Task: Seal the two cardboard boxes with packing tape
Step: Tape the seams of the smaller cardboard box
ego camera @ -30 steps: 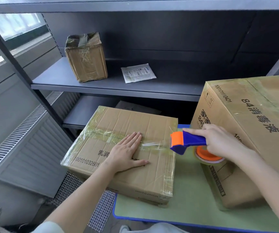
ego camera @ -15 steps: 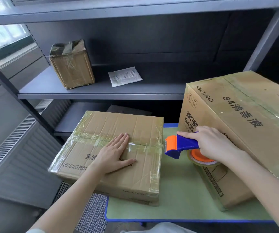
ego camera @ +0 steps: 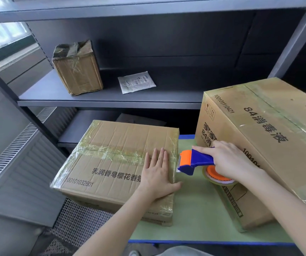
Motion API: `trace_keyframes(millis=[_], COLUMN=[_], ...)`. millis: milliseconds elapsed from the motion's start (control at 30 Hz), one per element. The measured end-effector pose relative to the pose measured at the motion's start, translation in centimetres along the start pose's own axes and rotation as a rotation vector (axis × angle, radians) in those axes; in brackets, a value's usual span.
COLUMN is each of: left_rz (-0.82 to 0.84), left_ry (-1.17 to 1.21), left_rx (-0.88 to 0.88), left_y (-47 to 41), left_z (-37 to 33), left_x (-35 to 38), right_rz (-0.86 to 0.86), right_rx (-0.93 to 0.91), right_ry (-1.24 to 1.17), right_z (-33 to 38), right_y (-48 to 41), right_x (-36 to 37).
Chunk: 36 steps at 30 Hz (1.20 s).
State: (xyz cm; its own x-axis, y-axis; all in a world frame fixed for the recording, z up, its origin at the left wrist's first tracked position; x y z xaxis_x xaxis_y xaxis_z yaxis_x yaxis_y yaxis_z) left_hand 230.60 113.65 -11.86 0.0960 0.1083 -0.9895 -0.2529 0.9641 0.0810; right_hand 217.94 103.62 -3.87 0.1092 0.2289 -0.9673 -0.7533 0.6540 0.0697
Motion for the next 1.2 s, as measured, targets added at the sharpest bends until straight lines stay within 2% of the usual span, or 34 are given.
trace_keyframes(millis=[167,500,1067,1200], left_rz=[-0.062,-0.062,-0.049,-0.032], left_ry=[-0.039,-0.07,-0.087,-0.095], left_rx=[0.021,0.063,0.105,0.107], left_y=[0.9,1.2,1.2,1.1], left_z=[1.4,6.3,5.2,5.2], left_x=[0.0,0.2,0.9,0.9], right_rz=[0.036,0.005,0.067,0.078], right_rx=[0.009,-0.053,-0.02,0.049], right_ry=[-0.063,-0.105,-0.046,-0.038], right_z=[0.3,4.5,3.3,0.2], right_y=[0.2,-1.1,0.7,1.9], right_x=[1.3,1.8,1.8,0.9])
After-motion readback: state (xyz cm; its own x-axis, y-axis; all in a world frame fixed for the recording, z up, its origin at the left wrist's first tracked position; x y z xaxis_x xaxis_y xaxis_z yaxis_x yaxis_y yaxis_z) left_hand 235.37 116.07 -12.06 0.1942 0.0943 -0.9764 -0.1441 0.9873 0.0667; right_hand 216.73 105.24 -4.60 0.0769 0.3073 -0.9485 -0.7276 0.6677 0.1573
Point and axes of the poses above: each hand's wrist, its own y-axis away from the middle knuckle, its own x-axis out of the palm, z = x × y, the point moved 10 cm from there along -y, towards the middle knuckle, and after that the axes turned 12 degrees about -y, right-handed, at the moved point
